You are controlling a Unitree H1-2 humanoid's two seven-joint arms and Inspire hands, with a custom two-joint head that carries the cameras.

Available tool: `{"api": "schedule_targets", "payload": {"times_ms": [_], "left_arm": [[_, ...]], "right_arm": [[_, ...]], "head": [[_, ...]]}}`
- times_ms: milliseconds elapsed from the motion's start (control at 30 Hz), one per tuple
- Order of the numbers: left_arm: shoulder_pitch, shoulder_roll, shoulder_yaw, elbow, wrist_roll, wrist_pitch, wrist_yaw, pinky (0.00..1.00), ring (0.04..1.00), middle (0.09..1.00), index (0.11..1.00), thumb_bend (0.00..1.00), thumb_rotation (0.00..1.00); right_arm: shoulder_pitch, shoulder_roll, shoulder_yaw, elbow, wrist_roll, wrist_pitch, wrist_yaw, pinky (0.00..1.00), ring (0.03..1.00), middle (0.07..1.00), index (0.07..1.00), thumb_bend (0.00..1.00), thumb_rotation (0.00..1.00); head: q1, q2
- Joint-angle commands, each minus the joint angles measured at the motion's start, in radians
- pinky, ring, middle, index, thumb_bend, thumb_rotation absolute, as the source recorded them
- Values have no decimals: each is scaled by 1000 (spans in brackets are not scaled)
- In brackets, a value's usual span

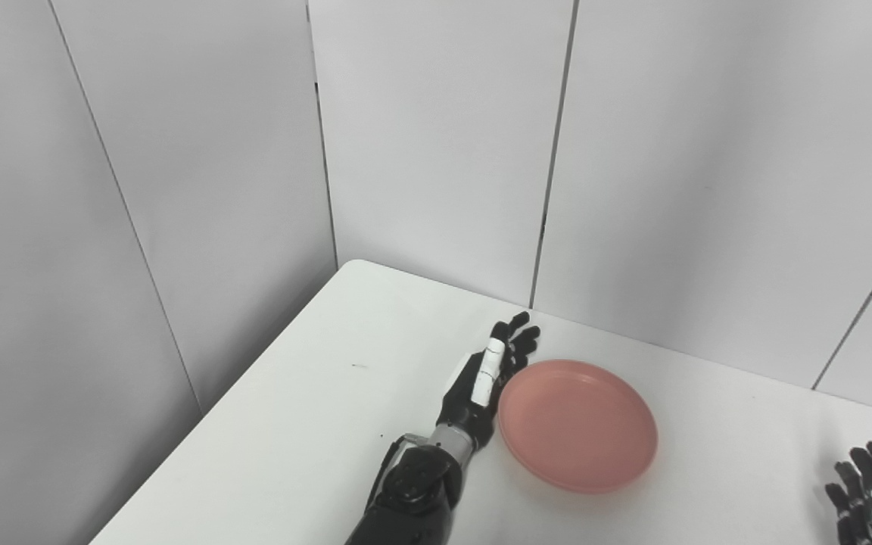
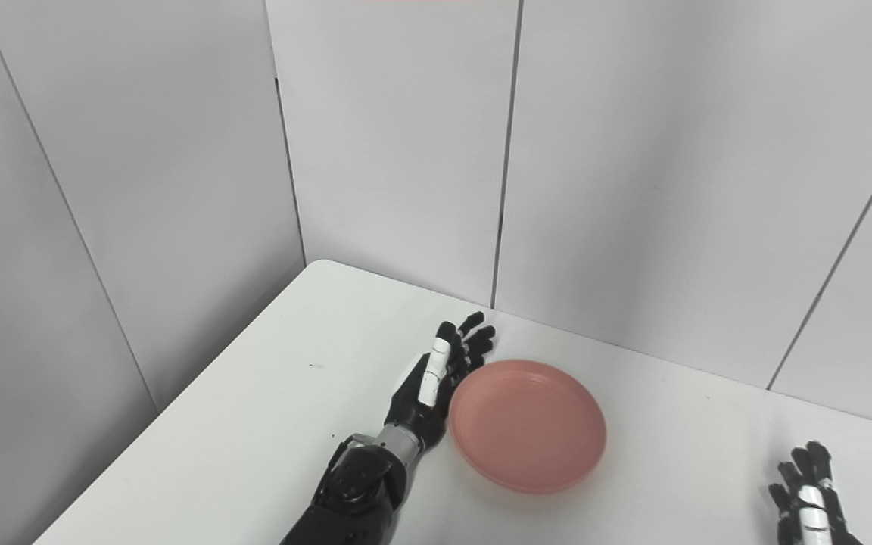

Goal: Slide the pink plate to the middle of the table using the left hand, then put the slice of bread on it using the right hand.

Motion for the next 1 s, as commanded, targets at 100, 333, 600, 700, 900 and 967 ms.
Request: {"api": "schedule_targets", "payload": {"times_ms": [100, 333, 600, 700, 900, 967], "left_arm": [[49, -27, -31, -37, 17, 74, -2, 1000, 957, 931, 924, 814, 1000], [99, -36, -40, -138, 22, 129, 6, 1000, 958, 929, 921, 798, 1000], [138, -2, -43, -250, -9, 211, -56, 1000, 971, 954, 936, 808, 1000], [141, 1, -38, -253, -19, 224, -63, 1000, 970, 953, 932, 811, 1000], [145, 1, -41, -229, -32, 206, -84, 989, 942, 931, 918, 790, 1000], [150, 8, -49, -229, -35, 214, -104, 994, 949, 938, 930, 782, 1000]], "right_arm": [[-16, -5, -8, -43, 44, -17, 22, 1000, 987, 994, 1000, 574, 793], [-13, 12, 10, -63, 25, -22, 6, 1000, 965, 968, 976, 673, 748], [-22, 57, 35, -89, -33, 4, -47, 1000, 948, 941, 948, 748, 710], [-31, 69, 47, -82, -67, -1, -67, 1000, 943, 940, 949, 747, 725], [-55, 69, 77, -57, -136, -33, -83, 1000, 955, 950, 966, 662, 752], [-59, 45, 94, -63, -173, -14, -73, 1000, 977, 952, 963, 697, 759]], "head": [[-82, 48], [-197, 94], [-369, 135], [-414, 128], [-495, 103], [-510, 102]]}}
